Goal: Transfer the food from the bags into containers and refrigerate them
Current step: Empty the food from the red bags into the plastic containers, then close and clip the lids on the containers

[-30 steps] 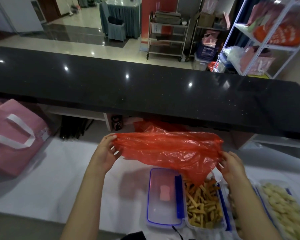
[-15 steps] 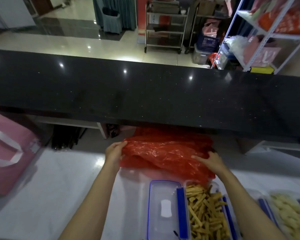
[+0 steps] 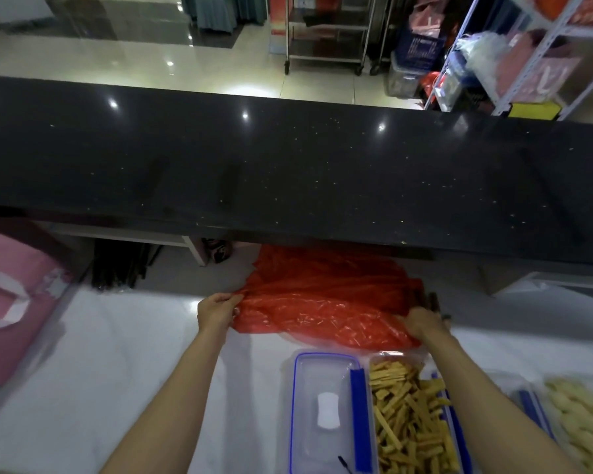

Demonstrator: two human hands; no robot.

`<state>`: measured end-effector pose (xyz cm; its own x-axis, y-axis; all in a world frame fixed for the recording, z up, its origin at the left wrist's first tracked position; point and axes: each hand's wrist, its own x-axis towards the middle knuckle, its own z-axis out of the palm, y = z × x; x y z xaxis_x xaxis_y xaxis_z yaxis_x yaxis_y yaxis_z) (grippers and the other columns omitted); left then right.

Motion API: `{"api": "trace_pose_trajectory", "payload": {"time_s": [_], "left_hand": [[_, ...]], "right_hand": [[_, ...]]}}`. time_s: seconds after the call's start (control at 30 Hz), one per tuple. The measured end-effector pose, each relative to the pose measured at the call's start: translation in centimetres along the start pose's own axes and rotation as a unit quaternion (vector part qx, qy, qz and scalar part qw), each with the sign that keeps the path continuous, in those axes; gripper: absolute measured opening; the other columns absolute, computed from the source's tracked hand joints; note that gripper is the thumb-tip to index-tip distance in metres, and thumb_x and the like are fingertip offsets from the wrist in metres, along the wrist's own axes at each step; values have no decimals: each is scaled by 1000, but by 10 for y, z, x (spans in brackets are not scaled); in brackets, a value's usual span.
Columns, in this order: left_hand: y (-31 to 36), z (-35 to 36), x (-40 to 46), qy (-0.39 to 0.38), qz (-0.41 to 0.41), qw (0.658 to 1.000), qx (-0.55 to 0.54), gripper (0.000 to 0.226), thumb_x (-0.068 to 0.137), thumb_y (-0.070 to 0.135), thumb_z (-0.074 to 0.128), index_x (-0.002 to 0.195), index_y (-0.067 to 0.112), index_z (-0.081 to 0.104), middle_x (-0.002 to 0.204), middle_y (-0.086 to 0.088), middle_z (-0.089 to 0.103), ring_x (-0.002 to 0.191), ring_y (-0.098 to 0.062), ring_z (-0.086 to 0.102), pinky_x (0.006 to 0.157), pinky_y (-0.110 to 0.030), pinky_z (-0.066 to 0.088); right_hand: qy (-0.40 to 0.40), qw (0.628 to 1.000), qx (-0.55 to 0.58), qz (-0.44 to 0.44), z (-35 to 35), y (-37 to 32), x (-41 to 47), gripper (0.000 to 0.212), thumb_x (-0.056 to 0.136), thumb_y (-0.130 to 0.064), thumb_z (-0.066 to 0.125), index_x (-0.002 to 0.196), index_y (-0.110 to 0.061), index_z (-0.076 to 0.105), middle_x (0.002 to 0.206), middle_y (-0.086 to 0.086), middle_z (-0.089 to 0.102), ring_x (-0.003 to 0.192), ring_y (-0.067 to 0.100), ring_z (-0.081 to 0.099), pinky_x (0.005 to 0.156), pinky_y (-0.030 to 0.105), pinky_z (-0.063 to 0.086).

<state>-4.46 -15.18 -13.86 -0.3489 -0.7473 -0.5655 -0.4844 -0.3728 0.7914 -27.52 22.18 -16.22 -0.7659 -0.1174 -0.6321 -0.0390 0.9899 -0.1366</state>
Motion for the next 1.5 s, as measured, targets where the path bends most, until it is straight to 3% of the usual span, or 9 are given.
{"api": "trace_pose_trajectory", "payload": {"time_s": [0.13,0.23,0.33,0.53,0.67,0.83,1.0,1.23,1.5], "left_hand": [[4,8,-5,-13,-14,999,-37,12,91,9,77,92,5,66,74,-15,67,60,-21,65,52,-28,59],[7,7,-7,-20,13,999,-39,11,91,10,76,91,9,66,82,-15,68,68,-25,65,59,-32,57],[9,1,-14,-36,59,998,1,17,85,17,83,95,13,70,92,-13,75,85,-31,72,81,-45,59],[10,-13,-74,-7,176,975,137,66,85,28,85,141,14,52,139,-9,58,125,-30,57,106,-45,48],[-6,-11,-117,53,301,935,179,38,89,18,77,121,14,59,124,-9,57,113,-32,57,96,-45,50],[-42,8,-161,-72,329,908,249,20,91,14,70,94,29,58,95,11,62,78,-10,61,69,-32,49],[-62,40,-199,-203,428,824,313,17,98,22,63,114,29,62,111,13,61,98,-6,58,82,-24,45],[-80,108,-233,-324,452,676,484,70,106,58,38,165,31,12,175,1,3,161,-20,-1,130,-48,11],[-102,137,-242,-272,456,673,514,66,108,64,11,163,36,-11,169,7,-26,156,-20,-28,127,-51,-13]], "right_hand": [[46,998,44,-17,-5,6,17,94,78,-82,48,157,-33,28,158,11,42,141,37,43,116,55,34],[85,990,97,-62,-16,5,-1,92,69,-77,56,146,-29,45,139,14,60,122,37,59,103,52,50],[135,974,136,-122,-29,1,-39,55,86,-43,73,131,-14,60,110,13,71,97,30,67,89,41,55],[256,926,209,-182,-26,24,-112,33,98,-24,66,130,-18,64,142,10,51,135,29,47,111,45,40],[304,899,230,-217,-6,45,-159,18,101,-15,60,116,-20,69,125,-3,59,120,19,56,102,39,46],[292,906,216,-219,24,70,-201,18,100,-19,60,114,-26,70,119,-12,63,111,8,59,96,34,51],[240,936,153,-205,54,79,-221,36,102,-24,57,137,-31,58,142,-14,53,130,7,47,110,36,44],[293,930,83,-204,78,78,-234,31,99,-32,58,129,-25,65,139,-8,57,117,9,58,101,35,53],[333,906,65,-252,83,102,-251,21,94,-20,68,113,-24,74,119,-11,71,108,5,64,103,41,53]]}}
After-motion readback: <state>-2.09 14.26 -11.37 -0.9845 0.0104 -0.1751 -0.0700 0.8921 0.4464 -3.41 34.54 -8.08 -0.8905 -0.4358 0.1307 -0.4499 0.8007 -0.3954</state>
